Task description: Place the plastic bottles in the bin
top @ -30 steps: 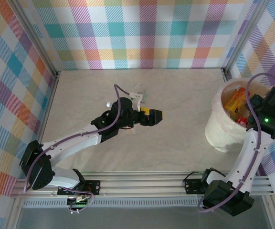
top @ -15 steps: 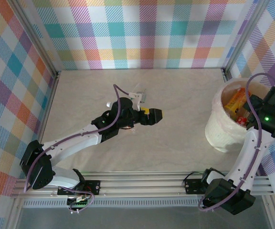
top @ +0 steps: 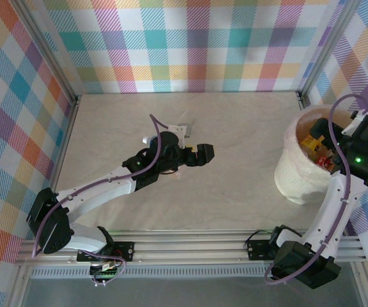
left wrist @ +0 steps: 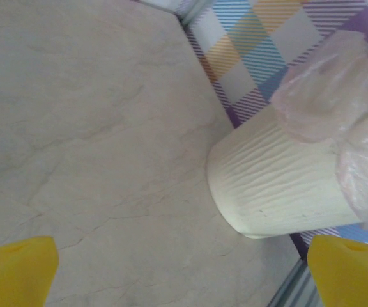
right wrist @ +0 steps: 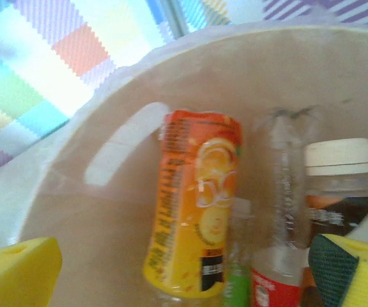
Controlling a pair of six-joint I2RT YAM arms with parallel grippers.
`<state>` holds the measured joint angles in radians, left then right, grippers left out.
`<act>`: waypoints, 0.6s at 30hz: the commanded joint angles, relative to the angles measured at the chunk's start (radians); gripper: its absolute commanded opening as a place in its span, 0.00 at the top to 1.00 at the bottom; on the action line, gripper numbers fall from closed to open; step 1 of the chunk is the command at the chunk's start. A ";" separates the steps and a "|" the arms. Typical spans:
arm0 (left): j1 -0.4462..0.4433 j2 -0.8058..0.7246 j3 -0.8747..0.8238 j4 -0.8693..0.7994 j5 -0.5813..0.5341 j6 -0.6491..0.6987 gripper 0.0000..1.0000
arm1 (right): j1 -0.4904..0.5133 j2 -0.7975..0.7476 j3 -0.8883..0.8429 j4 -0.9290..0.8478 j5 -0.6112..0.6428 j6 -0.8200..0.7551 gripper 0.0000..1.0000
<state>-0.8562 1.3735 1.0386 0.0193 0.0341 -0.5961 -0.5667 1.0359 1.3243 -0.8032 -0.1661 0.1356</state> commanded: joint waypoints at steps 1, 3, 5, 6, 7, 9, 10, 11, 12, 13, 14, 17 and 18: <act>-0.011 -0.007 0.008 -0.067 -0.100 -0.033 0.00 | 0.033 -0.030 0.021 0.044 -0.125 0.040 0.00; -0.010 -0.006 -0.002 -0.084 -0.135 -0.050 0.00 | 0.067 -0.031 0.026 0.055 -0.124 0.054 0.00; -0.011 -0.002 -0.004 -0.139 -0.198 -0.090 0.00 | 0.117 -0.037 0.030 0.068 -0.126 0.065 0.00; -0.010 0.000 -0.001 -0.174 -0.240 -0.117 0.00 | 0.142 -0.041 0.030 0.077 -0.128 0.069 0.00; -0.010 0.004 0.000 -0.218 -0.287 -0.153 0.00 | 0.179 -0.047 0.029 0.092 -0.131 0.073 0.00; -0.003 0.013 0.003 -0.283 -0.356 -0.209 0.00 | 0.251 -0.057 0.024 0.122 -0.152 0.073 0.00; 0.003 0.014 -0.005 -0.289 -0.364 -0.222 0.00 | 0.293 -0.060 0.023 0.137 -0.169 0.071 0.00; 0.007 0.014 -0.012 -0.289 -0.371 -0.241 0.00 | 0.320 -0.058 0.023 0.145 -0.180 0.070 0.00; 0.011 0.016 -0.019 -0.313 -0.382 -0.263 0.00 | 0.349 -0.059 0.022 0.155 -0.190 0.074 0.00; 0.019 0.017 -0.022 -0.337 -0.392 -0.293 0.00 | 0.379 -0.058 0.020 0.169 -0.202 0.073 0.00; 0.029 0.022 -0.025 -0.352 -0.399 -0.321 0.00 | 0.408 -0.059 0.016 0.178 -0.213 0.069 0.00; 0.063 0.038 -0.036 -0.392 -0.390 -0.402 0.00 | 0.486 -0.069 -0.008 0.220 -0.220 0.074 0.00; 0.076 0.043 -0.047 -0.387 -0.379 -0.414 0.00 | 0.507 -0.071 -0.019 0.237 -0.225 0.081 0.00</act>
<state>-0.8169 1.3945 1.0180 -0.3016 -0.3119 -0.9073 -0.1028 0.9852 1.3212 -0.6491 -0.3489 0.2020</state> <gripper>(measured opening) 0.998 0.996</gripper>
